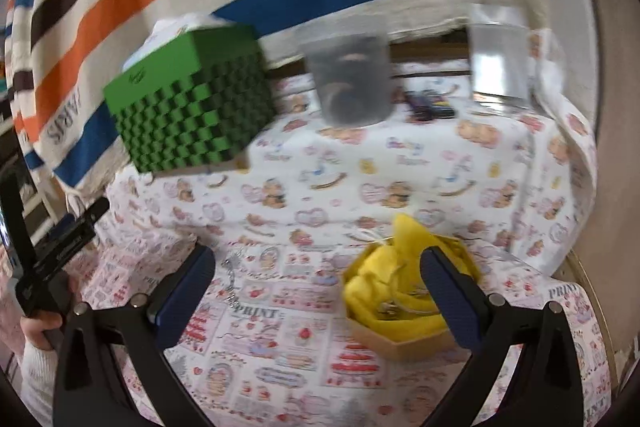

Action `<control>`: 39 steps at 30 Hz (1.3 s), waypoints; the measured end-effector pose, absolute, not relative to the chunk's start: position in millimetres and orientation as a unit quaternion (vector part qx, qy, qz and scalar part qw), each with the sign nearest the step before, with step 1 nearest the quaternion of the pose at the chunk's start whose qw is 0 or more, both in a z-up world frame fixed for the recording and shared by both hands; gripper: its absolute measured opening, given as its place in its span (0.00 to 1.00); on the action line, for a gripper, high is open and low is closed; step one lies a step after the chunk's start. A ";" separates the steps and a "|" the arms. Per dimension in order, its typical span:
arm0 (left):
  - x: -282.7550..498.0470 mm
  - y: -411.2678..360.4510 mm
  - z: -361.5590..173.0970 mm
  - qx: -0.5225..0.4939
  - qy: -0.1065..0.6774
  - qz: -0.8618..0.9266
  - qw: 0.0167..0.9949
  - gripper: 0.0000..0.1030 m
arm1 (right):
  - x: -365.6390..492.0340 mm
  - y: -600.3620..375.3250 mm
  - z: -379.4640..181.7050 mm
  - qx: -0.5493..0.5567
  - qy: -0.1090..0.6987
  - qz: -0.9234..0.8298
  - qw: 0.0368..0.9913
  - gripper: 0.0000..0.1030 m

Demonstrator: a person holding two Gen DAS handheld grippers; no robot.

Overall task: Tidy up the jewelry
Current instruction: 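Move both tools back toward the remaining rings and earrings, then close the right tool on the small brown ring on the cloth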

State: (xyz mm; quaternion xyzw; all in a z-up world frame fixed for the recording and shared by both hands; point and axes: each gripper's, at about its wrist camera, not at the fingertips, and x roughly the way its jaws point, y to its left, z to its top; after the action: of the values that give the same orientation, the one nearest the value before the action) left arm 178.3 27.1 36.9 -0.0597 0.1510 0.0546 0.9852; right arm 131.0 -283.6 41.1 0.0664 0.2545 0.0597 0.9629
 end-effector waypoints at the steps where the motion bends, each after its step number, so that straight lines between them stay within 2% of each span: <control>1: 178.4 29.2 37.0 -0.060 0.150 0.056 0.985 1.00 | 133.5 -277.5 41.7 0.059 0.259 0.059 0.962 0.99; 12: 179.7 57.2 42.8 -0.072 0.142 0.082 0.984 1.00 | 180.8 -214.4 30.6 0.074 0.328 0.079 0.938 0.99; 17: 190.0 77.8 38.5 -0.097 0.168 0.071 0.979 1.00 | 207.6 -175.4 19.8 0.071 0.354 0.098 0.927 0.99; 22: 200.4 87.0 32.0 -0.073 0.193 0.092 0.974 0.99 | 238.1 -132.3 0.7 0.072 0.376 0.122 0.916 0.99; 24: 203.7 95.3 29.4 -0.086 0.203 0.094 0.971 0.99 | 251.9 -114.1 -7.7 0.059 0.388 0.125 0.911 0.94; 26: 206.6 104.6 26.2 -0.108 0.214 0.089 0.967 0.99 | 263.2 -98.6 -14.3 0.035 0.395 0.129 0.909 0.79; 30: 209.8 114.1 20.6 -0.131 0.225 0.090 0.961 0.99 | 284.0 -77.3 -27.2 0.001 0.409 0.118 0.905 0.64; 32: 212.0 116.2 18.5 -0.136 0.230 0.089 0.960 0.99 | 294.0 -69.2 -34.0 -0.010 0.419 0.114 0.901 0.51; 39: 212.4 113.4 20.2 -0.138 0.229 0.083 0.960 0.99 | 313.1 -58.5 -49.8 -0.027 0.439 0.107 0.892 0.31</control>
State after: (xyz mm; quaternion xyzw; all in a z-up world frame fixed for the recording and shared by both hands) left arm 212.4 113.4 20.2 -0.1381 0.2290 0.0825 0.9600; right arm 313.1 -58.5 -49.8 -0.0275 0.4386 0.1075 0.8918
